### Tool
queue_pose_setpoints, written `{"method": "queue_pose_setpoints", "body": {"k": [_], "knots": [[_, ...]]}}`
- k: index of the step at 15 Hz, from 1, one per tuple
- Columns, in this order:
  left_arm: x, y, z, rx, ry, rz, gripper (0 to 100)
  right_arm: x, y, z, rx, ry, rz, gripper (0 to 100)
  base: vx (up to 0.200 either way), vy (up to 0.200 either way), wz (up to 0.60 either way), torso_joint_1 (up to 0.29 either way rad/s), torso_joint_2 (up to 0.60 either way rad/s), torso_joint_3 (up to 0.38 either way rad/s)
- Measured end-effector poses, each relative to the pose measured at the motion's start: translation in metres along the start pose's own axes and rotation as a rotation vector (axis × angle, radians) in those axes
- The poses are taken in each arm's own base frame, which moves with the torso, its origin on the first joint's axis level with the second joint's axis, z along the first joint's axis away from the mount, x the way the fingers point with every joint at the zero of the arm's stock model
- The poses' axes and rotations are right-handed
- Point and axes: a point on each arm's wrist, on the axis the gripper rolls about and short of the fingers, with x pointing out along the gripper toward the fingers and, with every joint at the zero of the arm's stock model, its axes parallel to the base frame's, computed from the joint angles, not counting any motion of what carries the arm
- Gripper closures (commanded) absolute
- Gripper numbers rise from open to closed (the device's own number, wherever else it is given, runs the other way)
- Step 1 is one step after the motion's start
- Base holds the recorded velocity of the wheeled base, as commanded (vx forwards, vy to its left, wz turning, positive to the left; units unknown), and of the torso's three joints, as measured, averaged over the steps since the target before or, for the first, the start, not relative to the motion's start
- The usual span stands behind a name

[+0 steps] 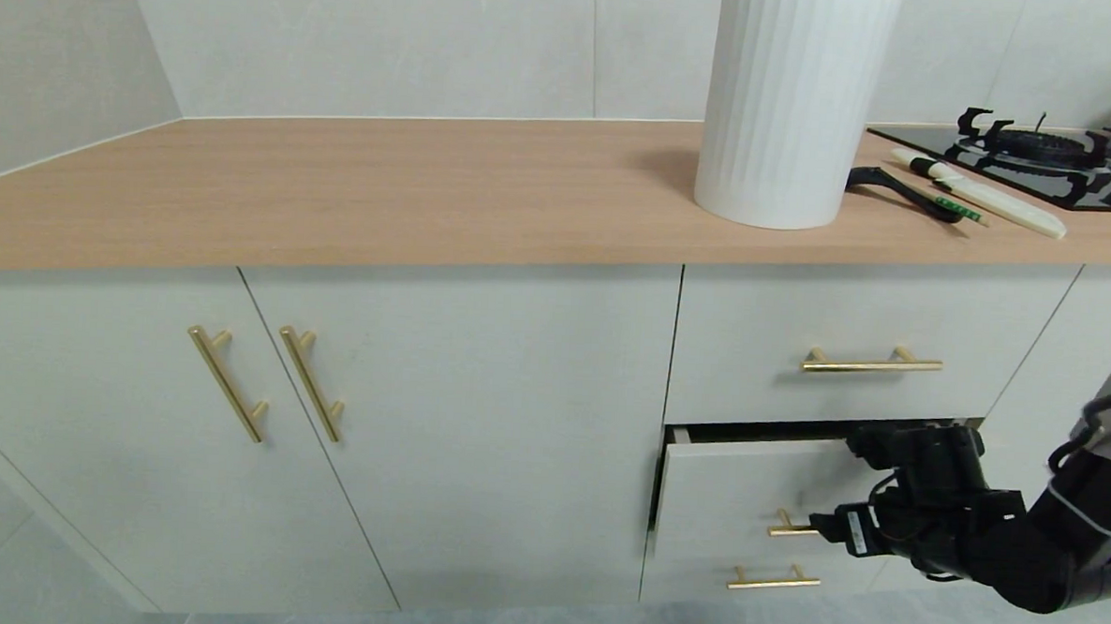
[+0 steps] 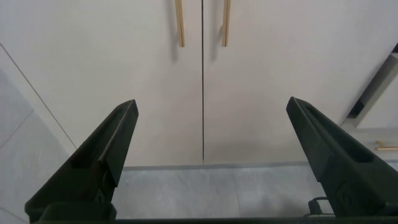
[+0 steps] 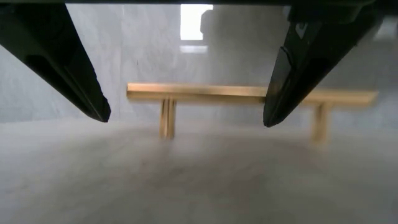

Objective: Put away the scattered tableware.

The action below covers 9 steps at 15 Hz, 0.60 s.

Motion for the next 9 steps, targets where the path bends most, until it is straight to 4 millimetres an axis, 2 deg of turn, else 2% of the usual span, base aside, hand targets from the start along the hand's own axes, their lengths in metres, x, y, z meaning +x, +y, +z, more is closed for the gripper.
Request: {"method": "queue_pose_setpoints", "body": {"k": [2, 4, 6, 7, 9], "knots": [[0.000, 0.000, 0.000, 0.000, 0.000, 0.001, 0, -0.034, 0.000, 0.010, -0.012, 0.062, 0.060, 0, 0.000, 0.000, 0.00, 0.000, 0.00, 0.000], [0.000, 0.000, 0.000, 0.000, 0.000, 0.001, 0, -0.082, -0.002, 0.023, -0.023, 0.145, 0.134, 0, 0.000, 0.000, 0.00, 0.000, 0.00, 0.000], [0.000, 0.000, 0.000, 0.000, 0.000, 0.000, 0, -0.129, -0.005, 0.044, -0.014, 0.077, 0.185, 0, 0.000, 0.000, 0.00, 0.000, 0.00, 0.000], [0.000, 0.000, 0.000, 0.000, 0.000, 0.001, 0, -0.146, -0.007, 0.055, -0.007, 0.002, 0.197, 0, 0.000, 0.000, 0.00, 0.000, 0.00, 0.000], [0.000, 0.000, 0.000, -0.001, 0.000, 0.001, 0, -0.158, -0.008, 0.070, 0.003, -0.092, 0.200, 0, 0.000, 0.000, 0.00, 0.000, 0.00, 0.000]]}}
